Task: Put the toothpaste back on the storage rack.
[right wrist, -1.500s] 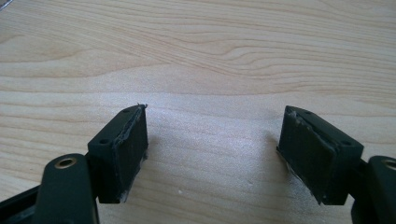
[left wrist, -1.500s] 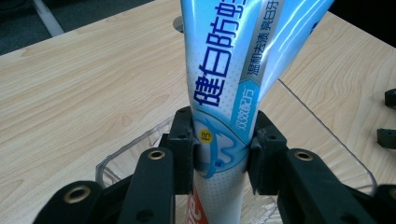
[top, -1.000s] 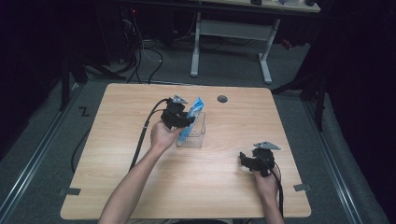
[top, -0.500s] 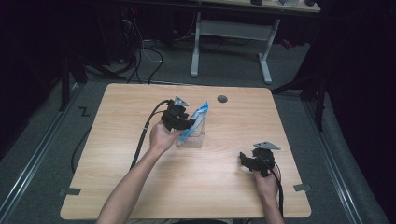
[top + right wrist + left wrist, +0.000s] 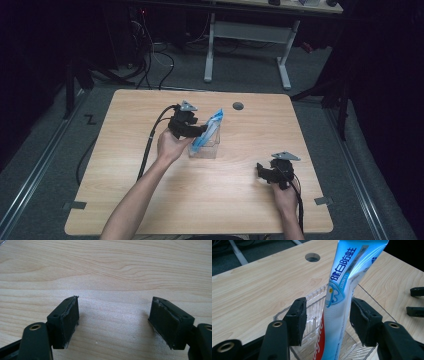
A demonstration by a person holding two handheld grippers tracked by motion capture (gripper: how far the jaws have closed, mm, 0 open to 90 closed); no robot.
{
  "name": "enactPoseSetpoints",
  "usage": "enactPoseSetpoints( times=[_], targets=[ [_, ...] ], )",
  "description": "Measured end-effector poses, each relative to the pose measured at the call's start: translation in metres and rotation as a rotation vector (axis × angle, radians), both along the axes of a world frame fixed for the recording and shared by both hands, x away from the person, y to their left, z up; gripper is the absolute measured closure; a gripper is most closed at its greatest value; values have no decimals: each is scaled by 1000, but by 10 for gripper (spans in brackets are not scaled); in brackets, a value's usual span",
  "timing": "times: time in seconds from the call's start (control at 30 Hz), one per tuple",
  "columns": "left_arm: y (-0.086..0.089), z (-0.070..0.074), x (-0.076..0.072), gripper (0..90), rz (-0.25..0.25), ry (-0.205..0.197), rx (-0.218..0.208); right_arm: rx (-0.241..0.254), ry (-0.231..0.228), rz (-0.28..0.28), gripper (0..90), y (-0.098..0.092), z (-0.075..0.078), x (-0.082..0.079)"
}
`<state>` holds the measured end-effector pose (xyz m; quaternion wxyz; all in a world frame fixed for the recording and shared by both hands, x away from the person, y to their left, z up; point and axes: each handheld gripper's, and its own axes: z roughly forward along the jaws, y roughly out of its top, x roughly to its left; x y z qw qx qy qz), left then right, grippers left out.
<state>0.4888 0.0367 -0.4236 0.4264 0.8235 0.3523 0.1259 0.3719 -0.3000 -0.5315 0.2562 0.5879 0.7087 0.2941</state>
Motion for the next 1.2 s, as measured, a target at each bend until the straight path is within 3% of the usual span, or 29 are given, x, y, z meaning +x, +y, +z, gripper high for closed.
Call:
enactPoseSetpoints(
  times=[0.8,0.93,1.2],
  targets=[
    [18,13,-15,463,6,-42,15,0,0,0,238,0,0,0],
    [23,14,-17,462,11,-44,-5,0,0,-1,238,0,0,0],
    [35,16,-24,460,20,-53,-5,0,0,0,238,0,0,0]
  ],
)
